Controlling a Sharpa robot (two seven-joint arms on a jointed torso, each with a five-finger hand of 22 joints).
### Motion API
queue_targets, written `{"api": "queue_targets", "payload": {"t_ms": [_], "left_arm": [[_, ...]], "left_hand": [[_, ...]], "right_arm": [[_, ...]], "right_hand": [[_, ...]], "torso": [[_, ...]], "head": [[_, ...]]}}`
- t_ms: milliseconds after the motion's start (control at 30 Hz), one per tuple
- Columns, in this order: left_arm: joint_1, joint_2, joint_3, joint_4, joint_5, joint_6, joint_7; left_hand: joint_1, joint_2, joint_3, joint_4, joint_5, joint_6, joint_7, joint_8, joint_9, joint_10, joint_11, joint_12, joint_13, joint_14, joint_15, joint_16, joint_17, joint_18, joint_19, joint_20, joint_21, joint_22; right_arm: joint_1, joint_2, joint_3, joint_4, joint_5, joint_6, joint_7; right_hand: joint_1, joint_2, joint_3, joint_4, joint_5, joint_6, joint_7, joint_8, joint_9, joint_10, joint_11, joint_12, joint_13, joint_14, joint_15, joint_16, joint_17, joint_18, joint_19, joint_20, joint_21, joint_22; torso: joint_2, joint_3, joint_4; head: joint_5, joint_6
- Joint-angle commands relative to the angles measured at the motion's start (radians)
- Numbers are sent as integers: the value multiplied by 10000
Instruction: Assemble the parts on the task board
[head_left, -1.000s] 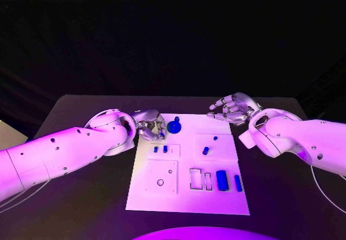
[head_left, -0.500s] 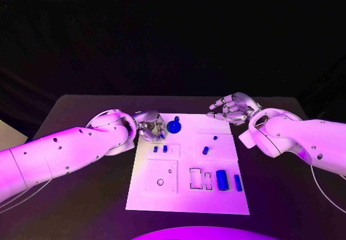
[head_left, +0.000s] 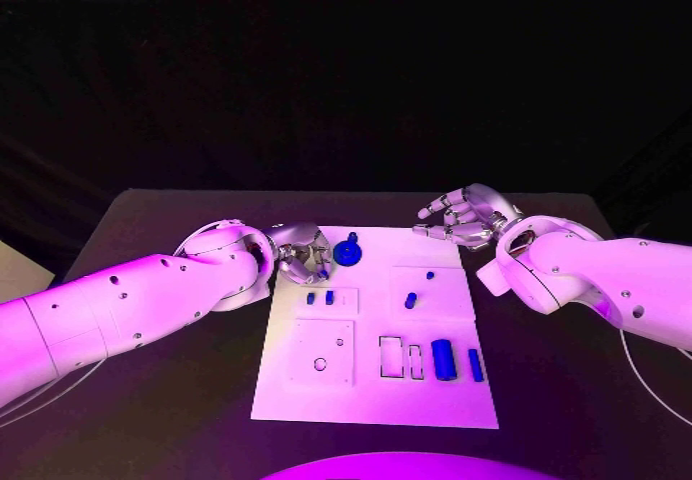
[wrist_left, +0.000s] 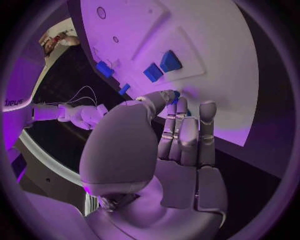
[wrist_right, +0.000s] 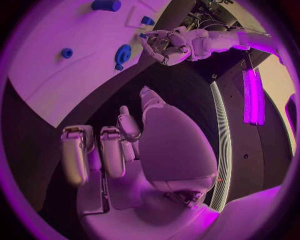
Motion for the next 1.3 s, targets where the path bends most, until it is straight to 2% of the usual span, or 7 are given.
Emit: {"api": "queue_targets", "payload": {"t_ms": [33,367,633,967,1300], "left_arm": [[-4,33,-11,8,-4,347,-35],[-5,92,-45,-68,-12,406,-54],[-9,116,-73,-138,20,441,-96],[-14,99,-80,-129,50,247,-57],[-18,70,-80,-117,187,-61,52]], "left_hand": [[17,85,-5,-44,44,61,2,-46,17,59,-4,-9,3,99,-5,31,5,-36,30,-8,38,-2],[-13,72,-18,-53,33,67,-2,-68,22,78,-7,-37,1,98,-6,32,2,-32,2,-5,23,-28],[-133,53,-33,-61,31,-44,31,-228,9,29,33,-199,-29,59,26,17,-78,-21,-72,5,-21,-89],[-162,38,-45,-61,28,-52,35,-250,9,25,40,-225,-32,42,35,9,-113,-13,-109,8,-45,-127],[-401,-107,-62,-62,48,-326,107,-585,-36,-137,134,-491,-68,20,118,37,-134,-15,-132,68,-92,-162]], "right_arm": [[-6,5,1,11,-104,92,49],[-6,9,1,7,-104,91,54],[-6,7,1,9,-104,93,57],[-8,9,1,2,-104,92,61],[-12,18,1,-8,-104,97,69]], "right_hand": [[22,57,-27,-33,57,5,-31,38,-15,30,-22,4,-11,857,-82,-57,2001,102,755,-49,-37,2298],[22,57,-27,-33,57,5,-31,38,-15,30,-22,4,-11,857,-82,-57,2001,102,755,-49,-37,2298],[22,57,-27,-33,57,5,-31,38,-15,30,-22,4,-11,857,-82,-57,2001,102,755,-49,-37,2298],[22,57,-27,-33,57,5,-31,38,-15,30,-22,4,-11,857,-82,-57,2001,102,755,-49,-37,2298],[22,57,-27,-33,57,5,-31,38,-15,30,-22,4,-11,857,-82,-57,2001,102,755,-49,-37,2298]], "torso": [[0,0,1],[-3,-2,2],[-6,6,1],[-9,-3,2],[-1,-3,1]], "head": [[-3,-9],[-17,-4],[-32,-9],[-38,5],[-27,14]]}}
